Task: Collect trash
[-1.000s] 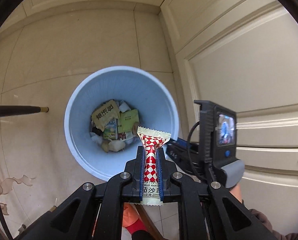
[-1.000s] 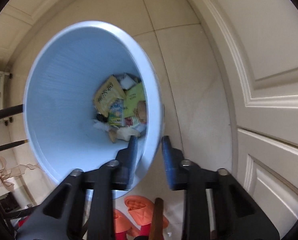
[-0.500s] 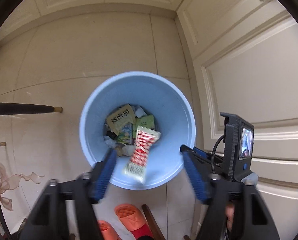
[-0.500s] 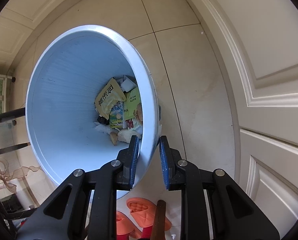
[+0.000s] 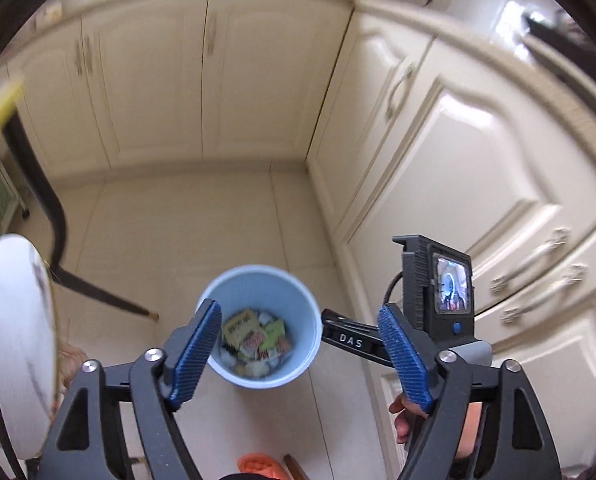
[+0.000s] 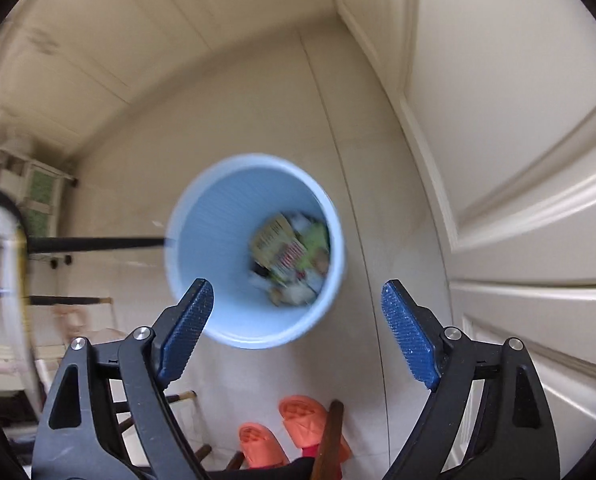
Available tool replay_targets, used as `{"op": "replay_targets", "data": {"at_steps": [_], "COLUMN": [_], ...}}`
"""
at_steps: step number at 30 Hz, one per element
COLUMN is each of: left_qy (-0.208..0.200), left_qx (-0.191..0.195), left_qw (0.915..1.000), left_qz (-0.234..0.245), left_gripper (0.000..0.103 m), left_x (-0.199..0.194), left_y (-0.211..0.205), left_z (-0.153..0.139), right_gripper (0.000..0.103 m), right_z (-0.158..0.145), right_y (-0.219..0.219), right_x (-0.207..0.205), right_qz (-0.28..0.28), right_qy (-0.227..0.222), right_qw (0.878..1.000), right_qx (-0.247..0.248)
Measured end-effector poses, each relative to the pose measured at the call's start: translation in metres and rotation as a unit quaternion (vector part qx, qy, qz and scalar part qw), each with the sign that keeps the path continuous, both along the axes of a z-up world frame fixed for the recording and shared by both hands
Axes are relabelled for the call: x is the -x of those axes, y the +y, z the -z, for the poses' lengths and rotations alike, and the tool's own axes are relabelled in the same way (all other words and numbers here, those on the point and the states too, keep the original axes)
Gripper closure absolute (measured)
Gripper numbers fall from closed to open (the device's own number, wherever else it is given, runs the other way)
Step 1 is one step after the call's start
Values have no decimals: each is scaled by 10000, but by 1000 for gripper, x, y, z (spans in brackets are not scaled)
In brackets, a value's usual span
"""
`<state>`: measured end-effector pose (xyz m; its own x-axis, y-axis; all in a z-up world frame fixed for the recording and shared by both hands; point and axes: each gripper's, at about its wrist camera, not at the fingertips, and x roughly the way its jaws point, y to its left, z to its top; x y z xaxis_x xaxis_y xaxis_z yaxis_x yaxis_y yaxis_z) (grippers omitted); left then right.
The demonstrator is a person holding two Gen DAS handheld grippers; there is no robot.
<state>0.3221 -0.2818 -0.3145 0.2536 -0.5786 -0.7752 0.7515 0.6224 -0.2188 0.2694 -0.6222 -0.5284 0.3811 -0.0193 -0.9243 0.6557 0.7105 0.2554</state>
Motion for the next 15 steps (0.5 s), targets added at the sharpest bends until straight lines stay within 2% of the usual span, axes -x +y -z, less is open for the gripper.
{"op": "replay_targets", "data": {"at_steps": [2, 4, 6, 8, 10, 15], "left_qy": [-272, -549, -879, -1250, -1613, -2453], "left_qx": [298, 670, 856, 957, 1050, 1117], "left_qw": [9992, 9962, 9923, 9871, 9801, 9571], "left_qz": [-38, -40, -142, -277, -490, -1069], "left_gripper": [19, 15, 14, 8, 5, 1], "left_x": [25, 52, 80, 109, 140, 211], "left_y": [23, 49, 74, 102, 127, 197], "left_z": [-37, -72, -99, -123, -145, -190], "right_gripper": [16, 7, 7, 6, 0, 0], "right_z": [-52, -101, -149, -193, -234, -323], "right_y": [18, 42, 67, 95, 125, 190], "right_x": [4, 10, 17, 28, 39, 64], "right_qz": [-83, -191, -356, -547, -721, -1119], "right_qy": [-405, -822, -1221, -1617, -1970, -2613], "right_qw": [9988, 9947, 9879, 9787, 9676, 9401], "right_qx": [280, 591, 890, 1139, 1404, 1881]}}
